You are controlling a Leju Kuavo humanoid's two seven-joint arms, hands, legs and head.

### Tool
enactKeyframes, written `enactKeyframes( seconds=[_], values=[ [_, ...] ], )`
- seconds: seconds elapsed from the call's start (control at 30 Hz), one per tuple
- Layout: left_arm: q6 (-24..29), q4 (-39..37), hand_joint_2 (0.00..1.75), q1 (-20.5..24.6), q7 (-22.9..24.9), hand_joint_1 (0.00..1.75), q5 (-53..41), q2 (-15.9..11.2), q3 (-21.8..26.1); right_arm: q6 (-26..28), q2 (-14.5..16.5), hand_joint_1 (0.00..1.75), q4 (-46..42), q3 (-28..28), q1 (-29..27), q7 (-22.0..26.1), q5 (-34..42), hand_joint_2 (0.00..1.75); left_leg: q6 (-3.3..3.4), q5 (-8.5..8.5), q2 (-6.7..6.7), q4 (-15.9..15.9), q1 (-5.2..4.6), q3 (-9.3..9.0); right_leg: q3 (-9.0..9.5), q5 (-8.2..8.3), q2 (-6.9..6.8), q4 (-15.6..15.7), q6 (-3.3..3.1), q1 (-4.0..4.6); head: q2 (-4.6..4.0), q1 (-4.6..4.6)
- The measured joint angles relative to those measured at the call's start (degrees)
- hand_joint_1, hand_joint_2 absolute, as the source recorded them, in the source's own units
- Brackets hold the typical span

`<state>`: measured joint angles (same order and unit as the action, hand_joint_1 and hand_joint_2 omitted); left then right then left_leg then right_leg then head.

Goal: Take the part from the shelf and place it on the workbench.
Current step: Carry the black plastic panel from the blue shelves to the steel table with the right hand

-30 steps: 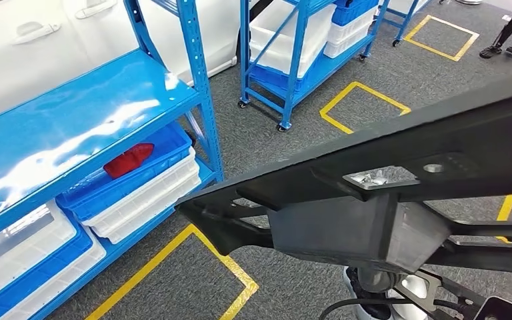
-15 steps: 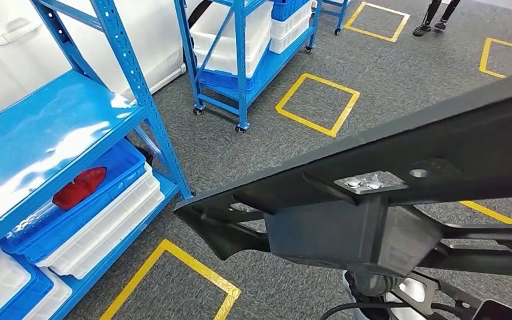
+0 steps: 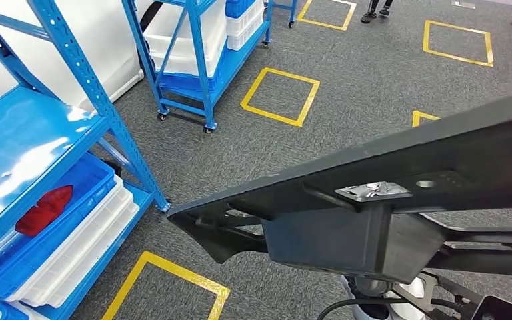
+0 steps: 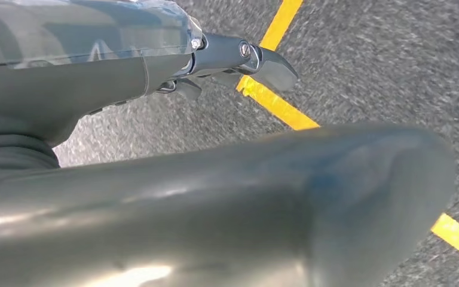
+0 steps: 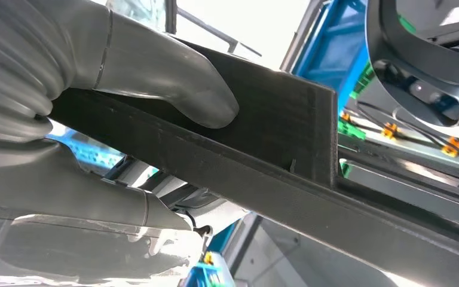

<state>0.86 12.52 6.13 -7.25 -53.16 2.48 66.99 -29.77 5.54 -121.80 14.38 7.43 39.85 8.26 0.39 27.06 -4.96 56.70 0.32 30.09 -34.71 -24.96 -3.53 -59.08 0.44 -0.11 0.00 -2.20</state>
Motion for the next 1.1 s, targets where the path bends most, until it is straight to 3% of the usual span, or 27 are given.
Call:
enactKeyframes(
  seconds=[0.03,0.1,0.13,0.17,0.23,0.3,0.33,0.37,0.4,0.47,0.53,0.6,0.63,0.7,0.77,0.83,0.87,0.93,1.0,1.07,1.1],
  values=[
    [0.1,0.0,0.0,0.0,0.0,0.0,0.0,-0.2,0.0,0.0,0.1,1.75,0.0,0.0,0.2,0.0,0.2,1.75,-0.31,0.12,-0.5,0.0,-0.09,-0.12,0.49,0.07,-0.41,1.1,-0.43,0.29,0.0,0.0],
    [0.2,0.0,0.0,0.1,0.1,0.0,-0.1,-0.6,0.0,-0.1,0.2,1.75,0.0,0.0,0.3,0.0,0.6,1.75,-0.95,0.31,-1.47,-0.1,-0.1,-0.36,0.43,0.26,0.8,1.5,-1.15,0.42,0.0,-0.01],
    [0.3,0.0,0.0,0.2,0.2,0.0,-0.1,-0.8,0.0,-0.3,0.3,1.75,0.0,0.0,0.4,0.0,0.7,1.75,-1.26,0.68,-1.06,0.1,-0.01,-0.43,0.56,0.44,1.43,1.8,-1.48,0.3,0.0,-0.01],
    [0.4,0.0,0.0,0.3,0.3,0.0,-0.1,-1.0,0.0,-0.4,0.5,1.75,0.1,0.0,0.5,0.0,0.8,1.75,-1.51,1.6,0.0,1.3,0.09,-0.06,0.72,0.65,2.05,2.1,-1.84,0.13,0.0,-0.01],
    [0.8,0.0,0.0,0.2,0.8,0.0,-0.2,-1.4,0.0,-0.7,1.0,1.75,0.3,-0.1,0.7,0.0,0.8,1.75,-1.84,4.94,3.08,7.1,0.31,2.43,0.89,0.89,3.29,2.5,-2.37,-0.03,0.0,-0.01],
    [1.0,0.0,0.0,-0.2,1.1,0.0,-0.3,-1.7,0.0,-0.7,1.4,1.75,0.7,-0.1,0.8,0.0,0.5,1.75,-2.03,7.77,4.36,14.4,0.34,6.06,0.79,0.91,4.77,2.4,-2.57,0.03,0.0,-0.01],
    [1.0,0.0,0.0,-0.3,1.1,0.0,-0.4,-1.9,0.0,-0.5,1.6,1.75,1.0,-0.1,0.8,0.0,0.3,1.75,-2.09,7.79,4.51,16.1,0.35,7.11,0.74,0.91,5.58,2.3,-2.56,0.05,0.0,-0.01],
    [0.9,0.0,0.0,-0.4,0.9,0.0,-0.5,-2.0,0.0,-0.3,1.7,1.75,1.2,-0.1,0.8,0.0,0.0,1.75,-2.1,6.64,4.57,15.5,0.39,7.12,0.72,0.88,6.38,2.1,-2.52,0.03,0.0,-0.01],
    [0.7,0.0,0.0,-0.4,0.6,0.0,-0.5,-2.0,0.0,-0.1,1.7,1.75,1.5,-0.1,0.7,0.0,-0.1,1.75,-2.09,4.61,4.85,12.8,0.47,6.1,0.7,0.83,7.14,1.9,-2.42,-0.02,0.0,-0.01],
    [0.5,0.0,0.0,-0.3,-0.2,0.0,-0.4,-2.1,0.0,0.0,1.8,1.75,1.8,-0.1,0.7,0.0,-0.2,1.75,-2.06,0.87,7.1,5.0,0.78,2.89,0.53,0.62,8.49,1.3,-2.0,-0.04,0.0,-0.01],
    [0.4,0.0,0.0,-0.2,-0.8,0.0,0.0,-2.1,0.0,-0.2,1.8,1.75,2.1,-0.1,0.8,0.0,0.0,1.75,-1.73,-0.22,8.79,1.2,0.9,1.28,0.1,0.62,9.58,0.9,-1.35,-0.04,0.0,-0.01],
    [0.3,0.0,0.0,0.1,-1.3,0.0,0.6,-2.0,0.1,-0.6,1.8,1.75,2.5,-0.1,1.1,-0.1,0.2,1.75,-0.97,-0.36,8.05,1.0,0.7,1.21,-0.31,0.94,10.51,1.0,-0.57,-0.19,0.0,-0.01],
    [0.3,0.0,0.0,0.2,-1.5,0.0,0.8,-2.0,0.1,-0.8,1.8,1.75,2.7,-0.1,1.3,-0.1,0.2,1.75,-0.55,-0.58,7.46,0.8,0.66,1.19,-0.55,0.86,9.99,0.7,-0.28,-0.24,0.0,-0.01],
    [0.3,0.0,0.0,0.4,-1.9,0.0,1.0,-1.8,0.1,-0.6,1.8,1.75,3.1,-0.1,2.0,-0.1,0.0,1.75,0.24,-0.93,6.1,0.5,0.71,1.19,-2.1,-1.02,7.16,-2.3,0.11,-0.16,0.0,0.0],
    [0.2,0.0,0.0,0.3,-2.1,0.0,0.9,-1.8,0.1,0.0,1.8,1.75,3.5,-0.1,2.5,-0.1,-0.2,1.75,0.61,-0.93,4.61,0.4,0.51,1.31,-5.54,-4.77,4.54,-9.5,0.42,-0.2,0.0,0.0],
    [0.2,0.0,0.0,0.1,-2.2,0.0,0.9,-1.8,0.1,0.5,1.7,1.75,3.8,-0.1,2.6,0.0,-0.1,1.75,0.68,-0.88,3.04,0.4,0.33,1.42,-8.33,-6.78,4.0,-15.4,0.63,-0.42,0.0,0.01],
    [0.2,0.0,0.0,0.2,-2.2,0.0,0.9,-1.8,0.1,0.7,1.7,1.75,4.0,-0.1,2.6,0.0,0.0,1.75,0.66,-0.84,2.3,0.4,0.28,1.43,-8.25,-6.3,3.85,-15.5,0.64,-0.48,0.0,0.01],
    [0.1,0.0,0.0,0.3,-2.2,0.0,0.9,-1.7,0.2,0.8,1.7,1.75,4.3,-0.1,2.7,0.0,0.2,1.75,0.48,-0.69,1.04,0.4,0.22,1.24,-4.62,-3.06,2.75,-9.2,0.36,-0.44,0.0,0.01],
    [0.0,0.0,0.0,0.3,-2.2,0.0,1.1,-1.7,0.2,1.0,1.7,1.75,4.6,-0.1,3.0,0.0,0.3,1.75,0.04,-0.43,0.01,0.5,0.04,0.97,-0.49,-0.86,0.36,-1.6,-0.3,0.13,0.0,0.01],
    [-0.1,0.0,0.0,0.3,-2.3,0.0,1.4,-1.6,0.4,1.0,1.7,1.75,4.8,0.0,3.3,0.0,0.4,1.75,-0.59,-0.24,-0.99,0.4,-0.12,0.79,0.63,-0.65,-0.39,1.0,-0.93,0.73,0.0,-0.01],
    [-0.1,0.0,0.0,0.3,-2.3,0.0,1.5,-1.6,0.4,1.0,1.7,1.75,4.9,0.0,3.4,0.0,0.4,1.75,-0.91,-0.21,-1.54,0.3,-0.1,0.66,0.53,-0.5,0.33,1.1,-1.19,0.82,0.0,-0.01]
  ],
)
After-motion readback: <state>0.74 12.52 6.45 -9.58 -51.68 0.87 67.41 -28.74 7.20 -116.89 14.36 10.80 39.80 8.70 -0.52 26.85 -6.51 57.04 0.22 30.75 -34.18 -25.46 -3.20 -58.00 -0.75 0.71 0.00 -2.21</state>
